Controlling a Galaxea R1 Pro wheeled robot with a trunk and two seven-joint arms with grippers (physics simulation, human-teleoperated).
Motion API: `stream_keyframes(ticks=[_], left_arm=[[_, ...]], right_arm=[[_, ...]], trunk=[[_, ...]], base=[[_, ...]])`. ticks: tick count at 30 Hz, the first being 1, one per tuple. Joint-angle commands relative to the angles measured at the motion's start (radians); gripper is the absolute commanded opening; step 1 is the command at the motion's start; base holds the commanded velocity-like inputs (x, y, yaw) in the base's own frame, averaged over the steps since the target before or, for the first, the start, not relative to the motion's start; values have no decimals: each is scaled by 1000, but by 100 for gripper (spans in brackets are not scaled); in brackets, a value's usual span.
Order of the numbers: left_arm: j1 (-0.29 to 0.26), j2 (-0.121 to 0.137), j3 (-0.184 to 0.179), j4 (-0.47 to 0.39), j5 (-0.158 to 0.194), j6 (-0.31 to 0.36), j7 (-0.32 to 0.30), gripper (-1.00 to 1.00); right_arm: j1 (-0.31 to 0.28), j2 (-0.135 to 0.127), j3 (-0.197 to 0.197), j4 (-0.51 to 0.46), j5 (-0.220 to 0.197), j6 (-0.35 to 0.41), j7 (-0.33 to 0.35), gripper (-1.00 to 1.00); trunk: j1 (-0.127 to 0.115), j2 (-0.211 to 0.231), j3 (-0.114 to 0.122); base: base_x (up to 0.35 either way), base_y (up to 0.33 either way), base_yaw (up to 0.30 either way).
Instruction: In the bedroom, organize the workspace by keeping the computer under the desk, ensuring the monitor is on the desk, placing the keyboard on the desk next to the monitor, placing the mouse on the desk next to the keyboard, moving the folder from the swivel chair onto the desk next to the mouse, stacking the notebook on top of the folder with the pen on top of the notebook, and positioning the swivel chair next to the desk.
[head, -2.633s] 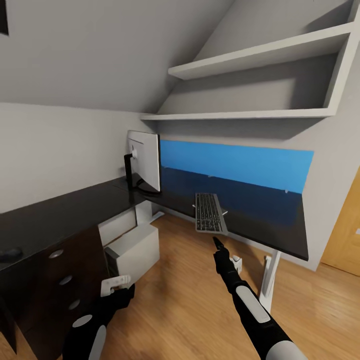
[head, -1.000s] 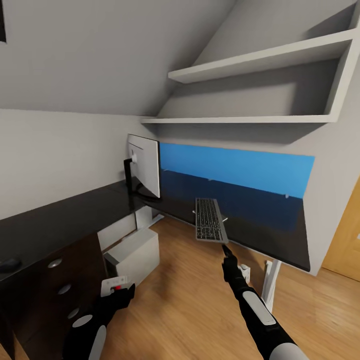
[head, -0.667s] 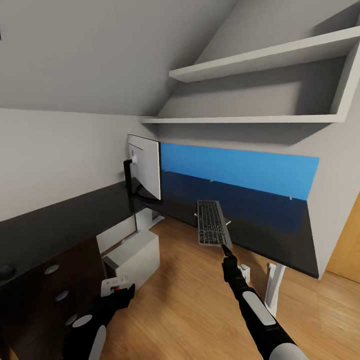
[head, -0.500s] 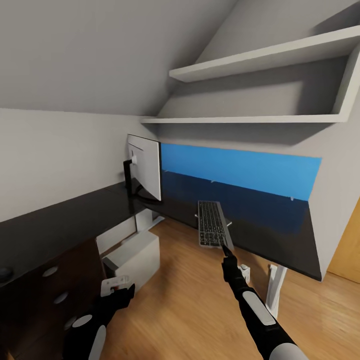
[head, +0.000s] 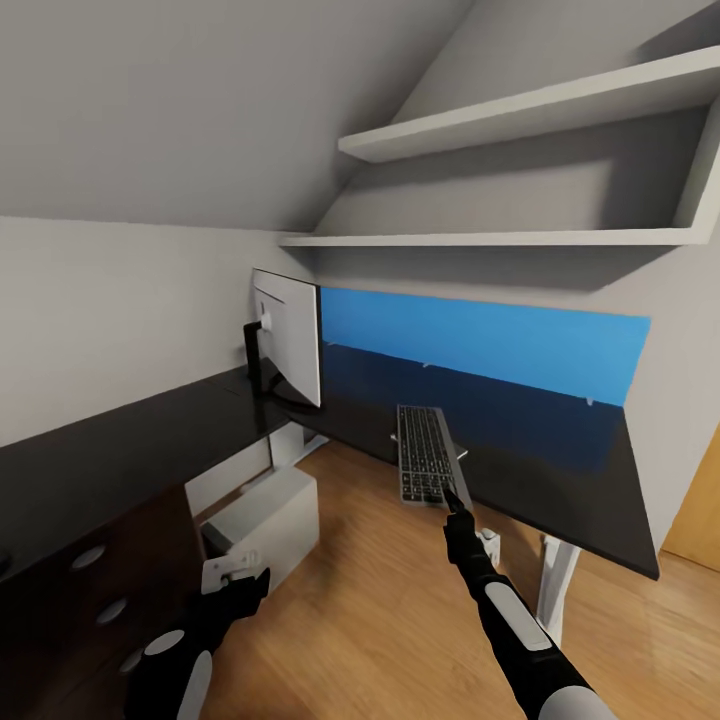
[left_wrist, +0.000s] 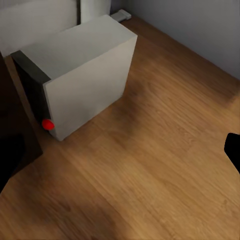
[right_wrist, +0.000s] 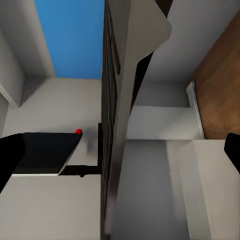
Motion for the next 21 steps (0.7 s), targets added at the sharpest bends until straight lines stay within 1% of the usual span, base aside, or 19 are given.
stream_keyframes(ticks=[1, 9, 21], left_arm=[[-1, -1, 0, -1, 8, 4, 6, 100], [5, -1, 0, -1, 8, 4, 4, 100], [10, -1, 0, -1, 8, 5, 3, 100]], right_arm=[[-1, 0, 2, 1, -10, 0, 4, 100], [-1, 0, 2, 1, -10, 0, 3, 100], [-1, -1, 2, 0, -9, 0, 3, 100]], trunk=[[0, -1, -1], [0, -1, -1], [0, -1, -1]], base=[[39, 0, 0], [155, 0, 0], [25, 0, 0]])
